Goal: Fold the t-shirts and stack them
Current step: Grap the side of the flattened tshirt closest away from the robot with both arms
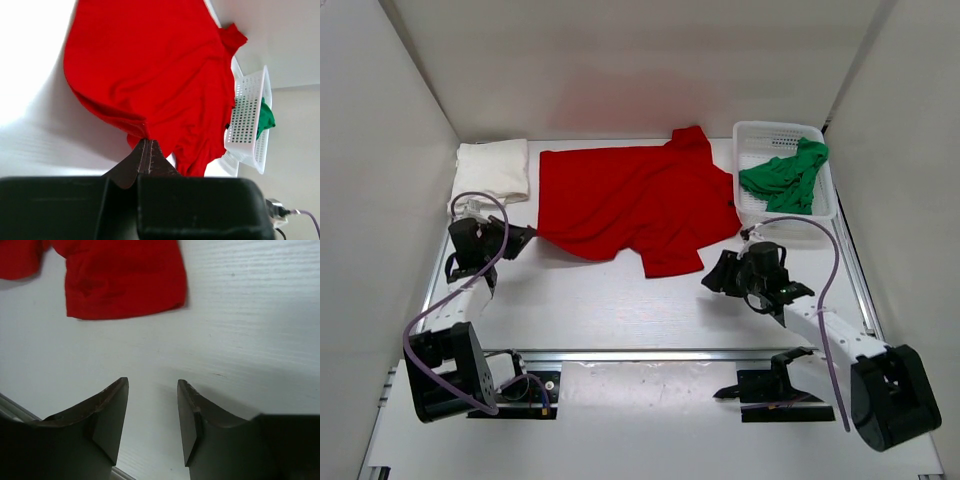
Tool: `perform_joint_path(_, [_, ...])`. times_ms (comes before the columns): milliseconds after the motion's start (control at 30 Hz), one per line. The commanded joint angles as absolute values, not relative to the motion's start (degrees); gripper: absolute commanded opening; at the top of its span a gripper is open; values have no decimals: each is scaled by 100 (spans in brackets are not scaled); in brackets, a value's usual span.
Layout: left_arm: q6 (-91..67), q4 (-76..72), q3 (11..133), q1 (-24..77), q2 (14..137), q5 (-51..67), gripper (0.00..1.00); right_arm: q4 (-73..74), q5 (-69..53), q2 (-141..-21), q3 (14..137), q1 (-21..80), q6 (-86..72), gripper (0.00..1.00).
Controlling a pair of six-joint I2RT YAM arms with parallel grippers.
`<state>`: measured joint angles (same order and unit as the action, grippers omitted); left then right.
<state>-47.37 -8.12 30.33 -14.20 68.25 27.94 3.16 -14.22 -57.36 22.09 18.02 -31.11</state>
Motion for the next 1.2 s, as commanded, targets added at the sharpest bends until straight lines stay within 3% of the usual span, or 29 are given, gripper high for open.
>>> perform_joint_path(0, [-4483, -809, 3287, -1389, 6601, 2699, 0, -438, -1223, -6220, 2258, 1925, -3182, 42])
perform_joint_path(433, [-4368, -826, 2822, -1213, 6565, 2689, 0, -1344, -1072, -8243, 2961, 1714, -3234, 40])
perform_joint_path(633, [-4394, -896, 2847, -1020, 6566, 2628, 0, -1432, -1160, -8648, 3208, 1776, -3296, 27])
perform_joint_path(733, [-4360, -862, 2865, -967, 6583, 2628, 0, -1459, -1248, -8623, 3165, 1670, -3366, 4])
perform_joint_path(833, [-4272, -730, 2918, -1011, 6495, 2672, 0, -1311, -1266, -8045, 2981, 1626, -3366, 0])
perform_joint_path(1167, [-3569, 553, 3041, -1239, 5881, 2768, 0, 1789, -966, -3740, 1556, 1872, -4103, 0])
